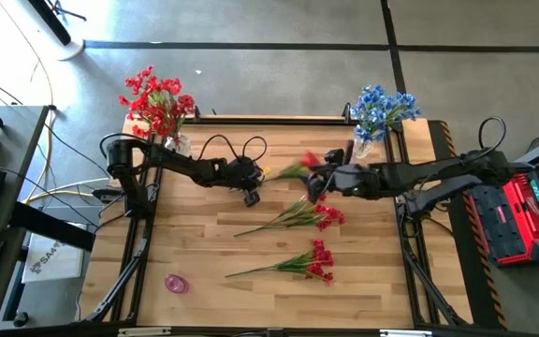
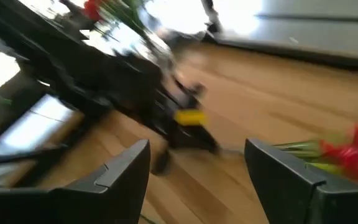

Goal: Sort flowers into vase by color
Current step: Put the top red flower into the violet transparent vase

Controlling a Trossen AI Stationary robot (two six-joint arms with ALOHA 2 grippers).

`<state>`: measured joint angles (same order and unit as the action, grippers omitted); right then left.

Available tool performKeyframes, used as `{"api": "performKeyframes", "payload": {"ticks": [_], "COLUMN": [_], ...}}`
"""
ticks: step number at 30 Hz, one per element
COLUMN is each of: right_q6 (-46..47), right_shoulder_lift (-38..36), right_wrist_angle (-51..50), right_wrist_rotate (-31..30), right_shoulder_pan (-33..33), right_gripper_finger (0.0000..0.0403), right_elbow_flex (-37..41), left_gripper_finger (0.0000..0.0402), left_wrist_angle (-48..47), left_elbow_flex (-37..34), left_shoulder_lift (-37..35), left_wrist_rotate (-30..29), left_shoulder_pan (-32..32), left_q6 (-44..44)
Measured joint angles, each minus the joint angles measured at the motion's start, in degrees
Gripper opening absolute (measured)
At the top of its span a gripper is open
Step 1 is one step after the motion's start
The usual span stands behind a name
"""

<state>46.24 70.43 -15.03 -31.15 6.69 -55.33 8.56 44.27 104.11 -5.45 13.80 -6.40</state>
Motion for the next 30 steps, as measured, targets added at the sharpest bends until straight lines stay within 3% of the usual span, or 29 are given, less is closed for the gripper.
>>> {"api": "performKeyframes", "payload": {"ticks": [4, 8, 12, 16, 23, 30], "right_q6": [4.63, 6.53, 7.95, 9.49, 11.74, 6.47], "right_shoulder_lift": [2.97, 7.11, 10.30, 11.54, 11.74, 12.42], "right_wrist_angle": [-3.78, 0.22, 4.95, 12.82, 23.98, 32.18], "right_wrist_rotate": [5.76, 18.23, 24.17, 24.38, 15.56, 19.88], "right_shoulder_pan": [-2.21, -5.76, -8.48, -10.00, -12.69, -16.83], "right_gripper_finger": [0.0250, 0.0250, 0.0250, 0.0250, 0.0250, 0.0250], "right_elbow_flex": [0.00, 0.00, 0.00, 0.00, 0.00, -0.02], "left_gripper_finger": [0.0014, 0.0007, 0.0004, 0.0002, 0.0001, 0.0000], "left_wrist_angle": [-1.13, -1.83, -2.48, -3.32, -5.38, -5.31], "left_elbow_flex": [-0.28, -0.42, -0.33, -0.31, -0.31, -0.31], "left_shoulder_lift": [-1.99, -6.26, -12.91, -20.87, -31.71, -33.79], "left_wrist_rotate": [-0.96, -2.44, -2.81, -5.23, -7.58, -0.04], "left_shoulder_pan": [0.34, 0.85, 1.18, 1.13, 0.84, -2.64], "left_q6": [-3.56, -6.04, -8.93, -10.65, -11.16, -4.25]}}
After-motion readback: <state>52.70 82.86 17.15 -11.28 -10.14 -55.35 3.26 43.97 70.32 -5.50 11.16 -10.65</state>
